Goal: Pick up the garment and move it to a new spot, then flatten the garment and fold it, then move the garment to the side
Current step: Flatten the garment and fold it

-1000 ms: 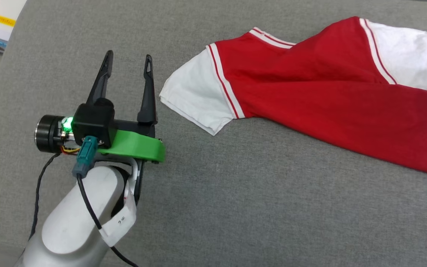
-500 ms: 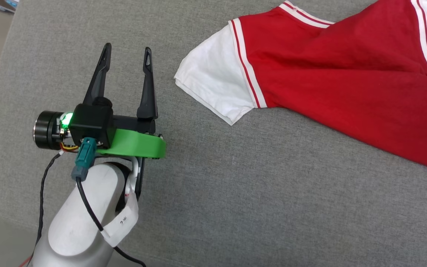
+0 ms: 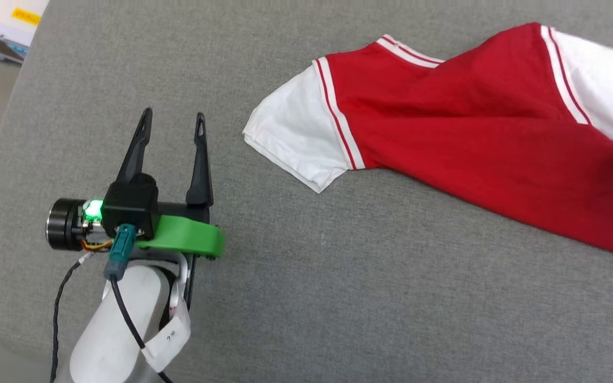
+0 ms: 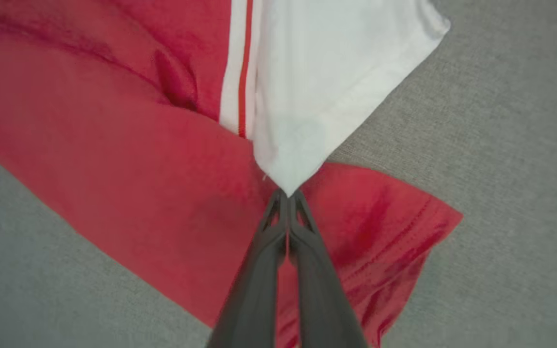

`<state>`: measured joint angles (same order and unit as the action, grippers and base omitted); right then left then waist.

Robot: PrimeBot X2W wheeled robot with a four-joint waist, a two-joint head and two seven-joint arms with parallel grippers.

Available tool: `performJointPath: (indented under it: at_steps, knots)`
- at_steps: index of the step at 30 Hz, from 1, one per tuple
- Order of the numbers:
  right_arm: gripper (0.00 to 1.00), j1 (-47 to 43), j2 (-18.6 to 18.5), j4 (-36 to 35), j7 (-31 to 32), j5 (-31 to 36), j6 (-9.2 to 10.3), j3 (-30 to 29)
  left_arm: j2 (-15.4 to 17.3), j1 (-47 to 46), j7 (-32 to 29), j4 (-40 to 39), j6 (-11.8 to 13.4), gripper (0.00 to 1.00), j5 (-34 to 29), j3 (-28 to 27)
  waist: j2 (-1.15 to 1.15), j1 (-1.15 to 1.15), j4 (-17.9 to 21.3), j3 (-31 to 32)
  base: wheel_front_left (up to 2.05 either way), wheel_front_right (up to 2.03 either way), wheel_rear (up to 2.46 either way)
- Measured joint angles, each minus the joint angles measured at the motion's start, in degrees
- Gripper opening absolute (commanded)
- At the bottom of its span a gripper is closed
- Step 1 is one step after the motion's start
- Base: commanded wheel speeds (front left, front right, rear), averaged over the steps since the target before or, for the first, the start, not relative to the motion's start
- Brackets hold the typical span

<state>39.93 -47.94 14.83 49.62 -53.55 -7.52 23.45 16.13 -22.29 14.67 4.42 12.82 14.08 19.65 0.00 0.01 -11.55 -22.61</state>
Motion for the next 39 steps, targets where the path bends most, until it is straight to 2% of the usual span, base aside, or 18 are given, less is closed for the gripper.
performJointPath:
  at_steps: [5,11,15,21,22,23,28,34,39]
  knots:
    - [0.0,-8.5,-4.7,-7.9,-3.6,-2.9,0.0,-0.4,0.0,4.1,0.0,0.3,-0.5,1.0,-0.1,-1.3,0.0,-0.01,1.3,3.8,0.0,0.0,0.0]
    - [0.0,-20.8,-6.9,-12.8,-7.9,-4.2,-0.01,-4.3,0.0,7.1,0.0,-0.2,-0.5,1.0,-0.6,-2.6,0.0,-0.01,4.0,7.0,0.0,0.0,0.0]
    - [0.0,-26.6,-5.4,-11.5,-9.6,-2.8,-0.01,-5.8,-0.4,7.6,0.0,-0.7,-0.6,1.0,-1.0,-2.6,0.0,-0.01,5.5,7.4,0.0,0.0,0.0]
    - [0.0,-28.2,1.3,-6.3,-15.3,2.4,-0.01,-6.3,-0.6,7.6,0.0,0.2,-1.3,1.0,-1.4,-2.8,0.0,-0.01,5.7,6.4,0.0,0.0,0.0]
    - [0.43,-28.1,2.0,-5.7,-16.2,2.8,-0.01,-6.4,-0.6,7.5,0.0,0.5,-1.5,1.0,-1.4,-3.0,0.0,-0.01,5.7,6.3,0.0,0.0,0.0]
    - [1.0,-28.0,2.8,-5.2,-17.3,3.2,-0.01,-6.5,-0.5,7.5,0.0,0.8,-1.6,1.0,-1.5,-3.1,0.0,-0.01,5.7,6.4,0.0,0.0,0.0]
    - [1.0,-28.1,3.2,-6.3,-22.0,4.8,-0.01,-8.5,-0.5,7.6,0.0,1.9,-2.1,1.0,-1.5,-3.7,0.0,-0.01,5.8,8.1,0.0,0.0,0.0]
    - [1.0,-30.8,3.5,-11.5,-30.1,8.9,-0.01,-18.0,-0.2,8.3,0.0,1.6,-2.3,1.0,-1.6,-4.5,0.0,-0.01,6.3,10.3,0.0,0.0,0.0]
    - [1.0,-32.3,9.2,-17.0,-37.1,16.1,-0.01,-26.3,2.7,6.8,-0.5,1.6,-5.1,1.0,-1.7,-4.7,0.0,-0.01,7.3,11.0,0.0,0.0,0.0]
